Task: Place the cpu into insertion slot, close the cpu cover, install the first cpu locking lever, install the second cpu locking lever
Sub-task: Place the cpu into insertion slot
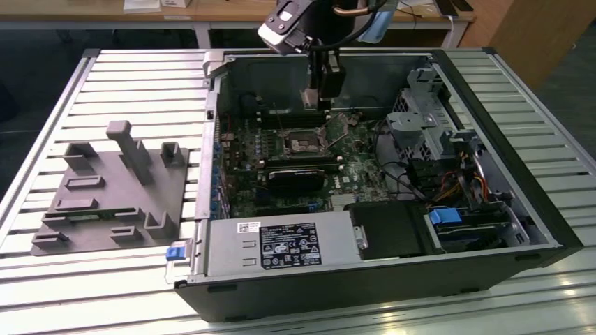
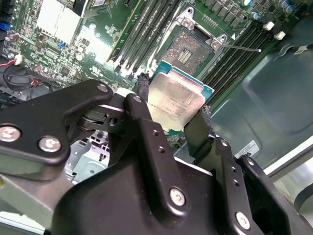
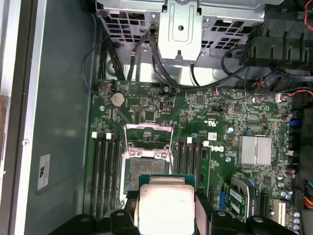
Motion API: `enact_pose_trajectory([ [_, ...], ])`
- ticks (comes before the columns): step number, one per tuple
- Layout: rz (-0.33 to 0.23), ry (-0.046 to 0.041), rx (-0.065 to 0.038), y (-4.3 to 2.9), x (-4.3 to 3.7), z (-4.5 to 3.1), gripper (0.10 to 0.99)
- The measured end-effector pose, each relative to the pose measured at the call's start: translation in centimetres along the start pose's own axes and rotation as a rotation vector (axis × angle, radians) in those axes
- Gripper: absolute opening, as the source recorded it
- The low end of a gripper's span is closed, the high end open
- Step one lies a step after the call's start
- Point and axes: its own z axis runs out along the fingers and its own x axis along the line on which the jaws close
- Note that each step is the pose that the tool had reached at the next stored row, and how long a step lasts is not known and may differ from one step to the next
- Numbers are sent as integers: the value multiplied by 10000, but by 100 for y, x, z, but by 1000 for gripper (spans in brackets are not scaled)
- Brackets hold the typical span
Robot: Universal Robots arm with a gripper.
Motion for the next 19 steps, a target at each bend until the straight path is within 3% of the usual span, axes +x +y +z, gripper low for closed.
enact_pose_trajectory([
  [5,-3,-60,3,-2,0,50,541],
  [19,-2,-63,-1,-12,6,266,541],
])
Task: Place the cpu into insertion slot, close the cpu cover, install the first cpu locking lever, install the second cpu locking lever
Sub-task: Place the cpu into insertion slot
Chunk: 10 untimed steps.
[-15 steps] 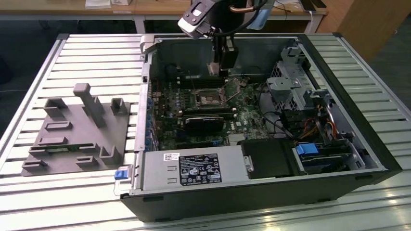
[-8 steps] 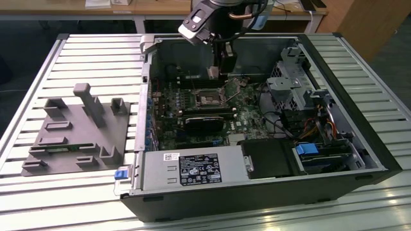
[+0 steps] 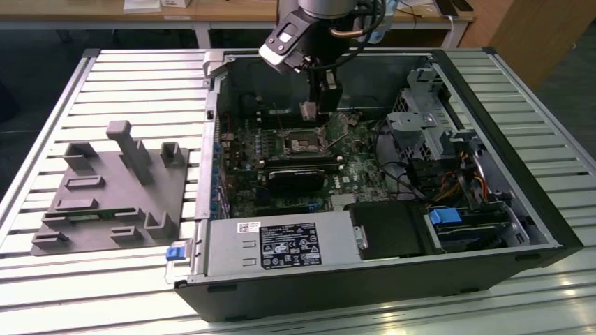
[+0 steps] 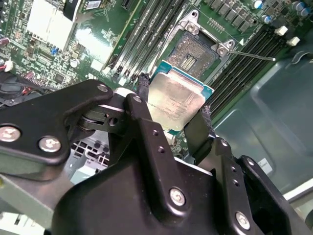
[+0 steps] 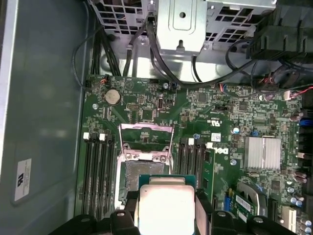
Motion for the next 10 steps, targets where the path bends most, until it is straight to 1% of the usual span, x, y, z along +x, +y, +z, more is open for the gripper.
enact_pose_trajectory([
  [6,1,-3,-62,-4,15,79,541],
  [10,0,-3,-67,-8,31,113,541],
])
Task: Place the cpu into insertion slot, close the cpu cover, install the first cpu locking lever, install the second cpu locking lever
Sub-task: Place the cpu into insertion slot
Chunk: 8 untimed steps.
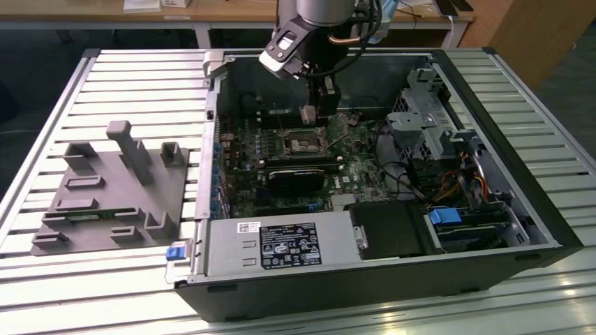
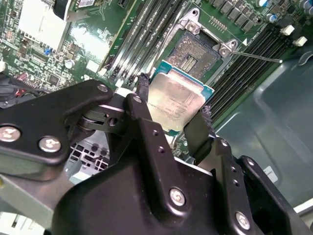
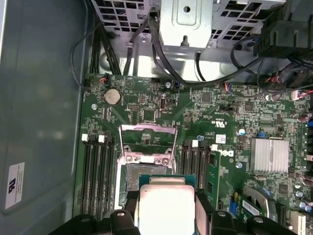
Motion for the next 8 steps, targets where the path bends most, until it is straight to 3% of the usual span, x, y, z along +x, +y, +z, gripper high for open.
enact_pose_trajectory([
  [8,0,-1,1,-18,39,55,541],
])
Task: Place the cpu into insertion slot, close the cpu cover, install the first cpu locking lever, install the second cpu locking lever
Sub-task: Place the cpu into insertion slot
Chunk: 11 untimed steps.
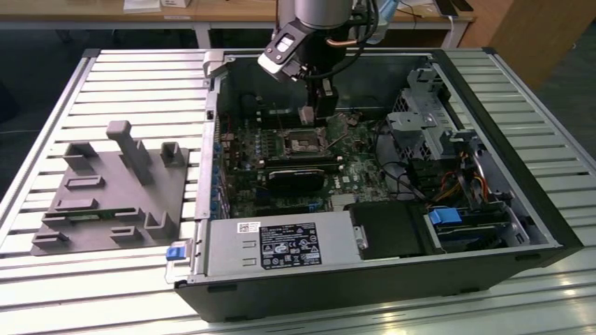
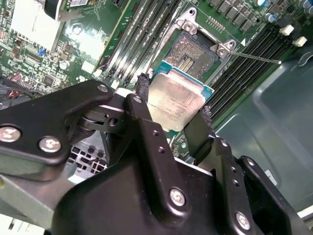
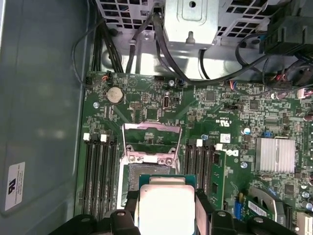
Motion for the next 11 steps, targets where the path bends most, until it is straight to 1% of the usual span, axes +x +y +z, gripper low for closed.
enact_pose_trajectory([
  [5,0,1,-1,-21,41,36,541],
  [9,2,-10,1,-22,114,98,541],
  [11,12,-8,-1,-23,134,135,541],
])
